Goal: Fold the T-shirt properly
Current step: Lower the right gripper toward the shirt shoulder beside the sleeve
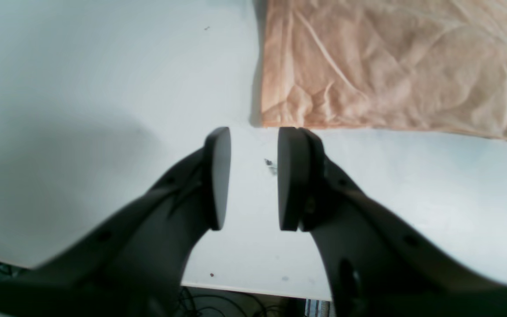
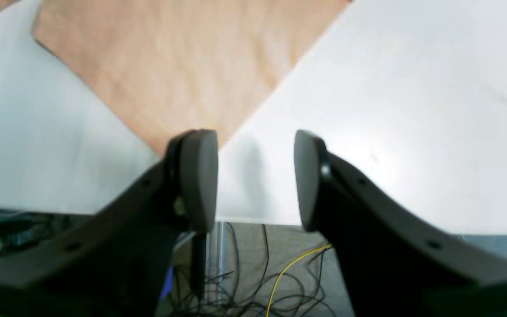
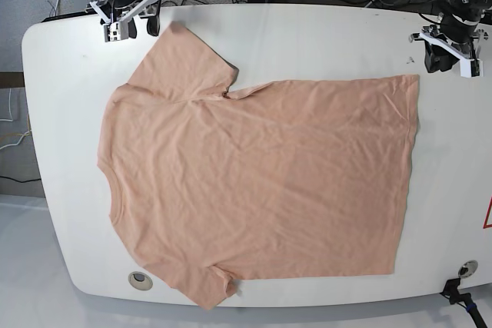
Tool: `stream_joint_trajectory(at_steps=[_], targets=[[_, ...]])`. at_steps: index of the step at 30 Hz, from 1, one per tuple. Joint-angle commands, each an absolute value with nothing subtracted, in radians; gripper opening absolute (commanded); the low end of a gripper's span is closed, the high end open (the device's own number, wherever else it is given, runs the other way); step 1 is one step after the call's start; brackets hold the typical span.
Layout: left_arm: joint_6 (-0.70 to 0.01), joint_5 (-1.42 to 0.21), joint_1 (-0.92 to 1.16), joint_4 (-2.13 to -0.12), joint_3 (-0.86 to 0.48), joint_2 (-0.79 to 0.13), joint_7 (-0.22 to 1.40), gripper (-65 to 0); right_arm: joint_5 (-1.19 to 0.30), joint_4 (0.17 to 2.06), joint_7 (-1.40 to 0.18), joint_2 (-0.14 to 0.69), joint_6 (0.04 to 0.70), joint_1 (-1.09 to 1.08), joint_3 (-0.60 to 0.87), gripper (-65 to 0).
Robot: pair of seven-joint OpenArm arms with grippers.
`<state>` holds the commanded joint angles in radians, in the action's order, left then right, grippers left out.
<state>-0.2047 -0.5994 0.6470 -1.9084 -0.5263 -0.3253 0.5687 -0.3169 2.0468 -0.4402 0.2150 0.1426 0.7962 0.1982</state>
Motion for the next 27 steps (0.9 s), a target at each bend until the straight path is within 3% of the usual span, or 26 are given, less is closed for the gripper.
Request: stream_joint_trajectory(at_steps=[9,16,27], targets=[[-0.203,-0.608,0.643,-1.906,-0.528,-0.319,0.582,-48.2,-0.321,2.043,-0.437,0.215,0.142,0.787,0.196,-37.5],[-0.207,-0.601,0.632,-1.894,-0.525,-0.32,0.592,-48.3,-0.252,2.007,-0.443,0.226,0.086,0.781,0.157,-37.8],[-0.206,-0.601,0.618,-1.889,-0.524,-0.321,0.612,-48.1,-0.257,1.955,-0.443,0.225,0.1,0.78,0.16,-38.0]])
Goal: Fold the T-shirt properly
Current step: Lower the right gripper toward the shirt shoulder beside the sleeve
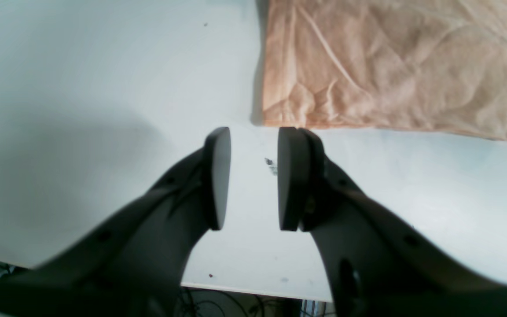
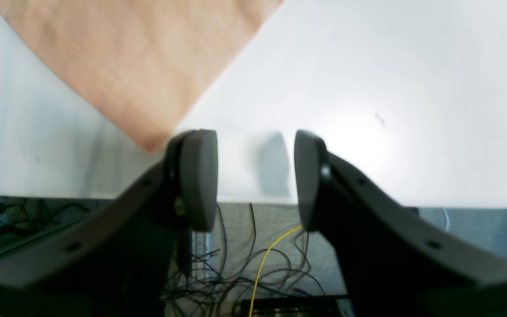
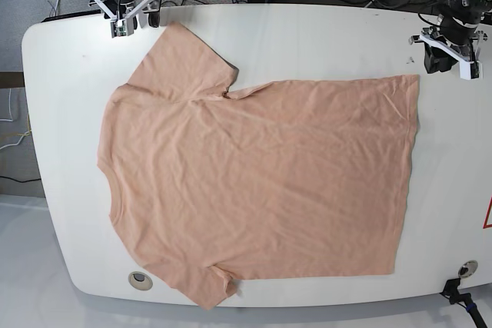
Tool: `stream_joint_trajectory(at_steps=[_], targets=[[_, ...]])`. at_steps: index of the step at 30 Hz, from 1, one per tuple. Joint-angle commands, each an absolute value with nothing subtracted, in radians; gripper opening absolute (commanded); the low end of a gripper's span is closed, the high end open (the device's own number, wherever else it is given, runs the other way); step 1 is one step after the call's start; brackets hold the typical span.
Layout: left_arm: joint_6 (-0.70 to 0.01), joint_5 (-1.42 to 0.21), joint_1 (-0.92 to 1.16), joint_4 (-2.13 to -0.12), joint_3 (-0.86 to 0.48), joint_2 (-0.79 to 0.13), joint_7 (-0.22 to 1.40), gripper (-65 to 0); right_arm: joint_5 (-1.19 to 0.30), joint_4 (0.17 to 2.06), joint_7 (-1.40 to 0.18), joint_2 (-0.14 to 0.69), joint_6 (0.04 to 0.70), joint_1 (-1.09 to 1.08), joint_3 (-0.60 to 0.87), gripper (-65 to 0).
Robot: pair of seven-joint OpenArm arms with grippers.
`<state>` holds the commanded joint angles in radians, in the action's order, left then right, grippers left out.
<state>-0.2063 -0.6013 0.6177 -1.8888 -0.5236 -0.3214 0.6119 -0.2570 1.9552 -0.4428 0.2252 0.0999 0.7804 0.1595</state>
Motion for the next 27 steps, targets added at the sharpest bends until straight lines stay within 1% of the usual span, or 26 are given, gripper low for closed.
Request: stream_joint_trajectory(at_steps=[7,8,10,19,22,26,27], targets=[[-0.205,-0.599,0.618,-1.884,-0.52,-0.321,0.619,-48.3,-0.262,1.944,-0.443,0.225,0.103,0.78,0.162,-38.1],[-0.197,-0.585,0.624,-1.865,-0.513,-0.3,0.641,-47.9,-0.251,1.94,-0.463,0.206,0.107,0.711,0.16,-38.7],[-0.197,-0.584,0.624,-1.865,-0.513,-0.3,0.641,-47.7,-0.251,1.94,-0.469,0.206,0.107,0.693,0.162,-38.8],[-0.197,-0.584,0.622,-1.865,-0.513,-0.3,0.642,-47.7,-0.255,1.942,-0.469,0.206,0.107,0.693,0.16,-38.8],[-0.197,-0.584,0.619,-1.867,-0.513,-0.303,0.641,-47.7,-0.257,1.971,-0.469,0.205,0.107,0.705,0.16,-38.8],[-0.2,-0.585,0.615,-1.867,-0.541,-0.305,0.641,-47.5,-0.257,1.998,-0.469,0.163,0.11,0.719,0.16,-38.8],[-0.2,-0.585,0.61,-1.867,-0.549,-0.305,0.641,-47.3,-0.259,1.998,-0.469,0.154,0.127,0.719,0.16,-38.8]])
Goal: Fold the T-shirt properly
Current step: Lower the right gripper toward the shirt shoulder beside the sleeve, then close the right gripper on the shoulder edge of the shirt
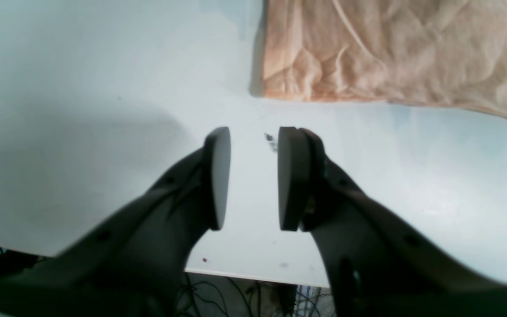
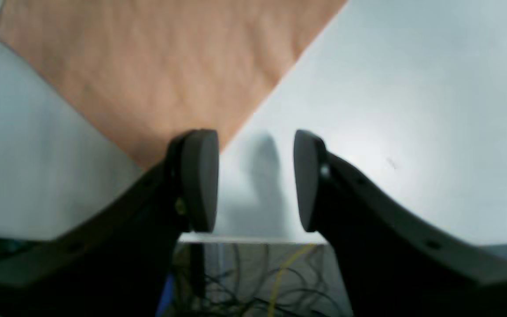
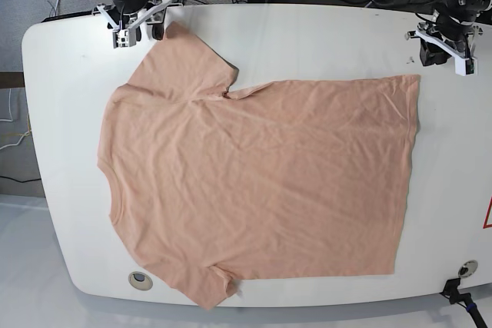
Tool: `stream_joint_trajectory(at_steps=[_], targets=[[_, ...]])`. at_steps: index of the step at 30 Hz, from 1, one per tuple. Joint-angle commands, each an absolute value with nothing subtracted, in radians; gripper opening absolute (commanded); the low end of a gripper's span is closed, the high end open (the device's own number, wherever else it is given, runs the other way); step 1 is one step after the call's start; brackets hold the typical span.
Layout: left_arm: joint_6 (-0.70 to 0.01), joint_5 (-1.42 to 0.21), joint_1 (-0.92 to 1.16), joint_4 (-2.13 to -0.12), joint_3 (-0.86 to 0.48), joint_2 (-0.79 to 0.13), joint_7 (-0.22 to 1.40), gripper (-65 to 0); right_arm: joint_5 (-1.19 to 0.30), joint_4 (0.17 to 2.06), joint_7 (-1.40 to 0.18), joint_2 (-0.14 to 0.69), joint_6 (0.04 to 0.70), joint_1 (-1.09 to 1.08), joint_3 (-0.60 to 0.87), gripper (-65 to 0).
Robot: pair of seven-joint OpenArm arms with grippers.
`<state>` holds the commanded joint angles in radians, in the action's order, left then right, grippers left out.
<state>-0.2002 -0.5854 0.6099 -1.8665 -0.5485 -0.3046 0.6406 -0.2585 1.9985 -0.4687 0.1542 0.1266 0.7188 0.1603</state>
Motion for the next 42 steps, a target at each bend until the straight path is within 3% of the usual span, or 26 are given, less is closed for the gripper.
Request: stream_joint_trajectory(at_steps=[4,7,16,21,26,29,33,42], targets=[[-0.203,-0.587,0.588,-1.867,-0.553,-0.311,0.641,-47.2,-0.292,1.998,-0.469,0.074,0.214,0.719,0.2,-38.8],[-0.262,-0.588,0.585,-1.868,-0.556,-0.325,0.641,-47.2,-0.418,1.998,-0.486,0.047,0.252,0.719,0.255,-38.8],[-0.358,-0.59,0.568,-1.868,-0.584,-0.321,0.641,-47.2,-0.831,1.991,-0.63,0.045,0.251,0.711,0.412,-38.8],[-0.363,-0.59,0.565,-1.868,-0.584,-0.32,0.641,-47.2,-0.966,1.989,-0.697,0.038,0.243,0.716,0.423,-38.8],[-0.363,-0.59,0.564,-1.868,-0.584,-0.32,0.641,-47.2,-0.969,1.969,-0.714,0.004,0.171,0.717,0.423,-38.8],[-0.367,-0.59,0.564,-1.868,-0.584,-0.32,0.641,-47.2,-0.969,1.957,-0.716,0.001,0.163,0.716,0.423,-38.8],[-0.433,-0.591,0.564,-1.868,-0.584,-0.318,0.639,-47.2,-0.975,1.919,-0.716,0.001,0.147,0.716,0.421,-38.8],[-0.437,-0.591,0.564,-1.868,-0.585,-0.318,0.639,-47.2,-0.975,1.856,-0.716,-0.001,0.134,0.708,0.414,-38.8]])
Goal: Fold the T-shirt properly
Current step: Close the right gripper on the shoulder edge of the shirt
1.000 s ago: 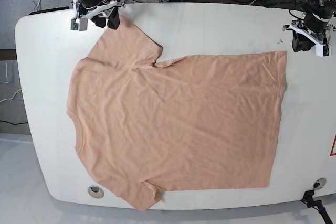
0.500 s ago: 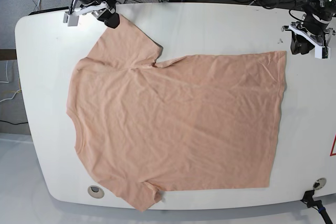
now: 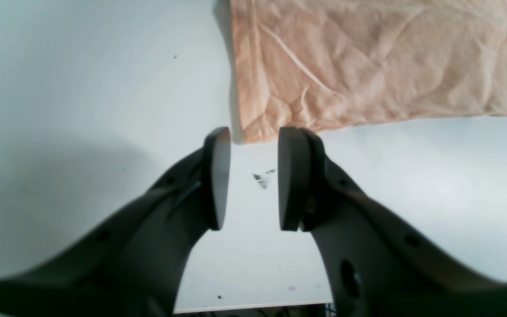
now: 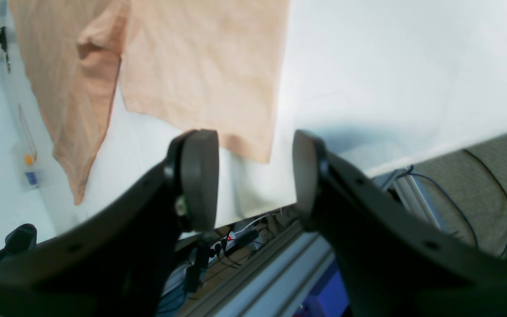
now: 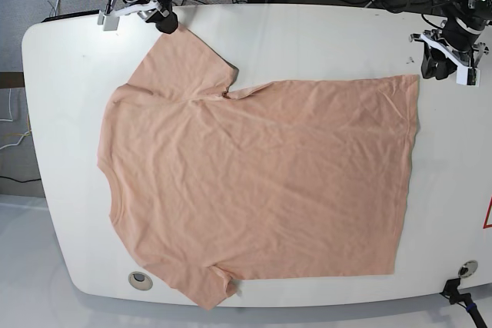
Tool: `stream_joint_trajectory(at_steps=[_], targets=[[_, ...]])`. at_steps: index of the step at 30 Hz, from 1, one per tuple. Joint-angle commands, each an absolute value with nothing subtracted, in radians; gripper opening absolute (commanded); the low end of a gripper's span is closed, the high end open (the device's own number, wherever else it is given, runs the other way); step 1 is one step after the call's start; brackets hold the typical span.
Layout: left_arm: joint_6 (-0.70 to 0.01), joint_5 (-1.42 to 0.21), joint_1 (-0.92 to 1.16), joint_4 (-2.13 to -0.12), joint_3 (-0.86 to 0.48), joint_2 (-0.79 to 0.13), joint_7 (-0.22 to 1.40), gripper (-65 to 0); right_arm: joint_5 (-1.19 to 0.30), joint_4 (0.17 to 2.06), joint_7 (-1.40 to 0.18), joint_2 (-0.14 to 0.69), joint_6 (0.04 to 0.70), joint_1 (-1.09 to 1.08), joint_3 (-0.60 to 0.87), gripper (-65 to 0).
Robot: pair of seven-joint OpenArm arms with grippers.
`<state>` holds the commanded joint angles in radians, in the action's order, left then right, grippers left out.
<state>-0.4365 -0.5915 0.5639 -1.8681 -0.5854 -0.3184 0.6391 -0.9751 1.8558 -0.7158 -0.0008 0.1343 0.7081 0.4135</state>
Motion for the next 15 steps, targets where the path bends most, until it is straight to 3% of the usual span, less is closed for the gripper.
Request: stream_joint_trajectory(at_steps=[15], targets=[[-0.437,-0.591,0.564,-1.868,-0.599,-0.318,0.638,-47.2,-0.969,1.86,-0.829,-0.048,0.093,0.605,0.414,-38.8]])
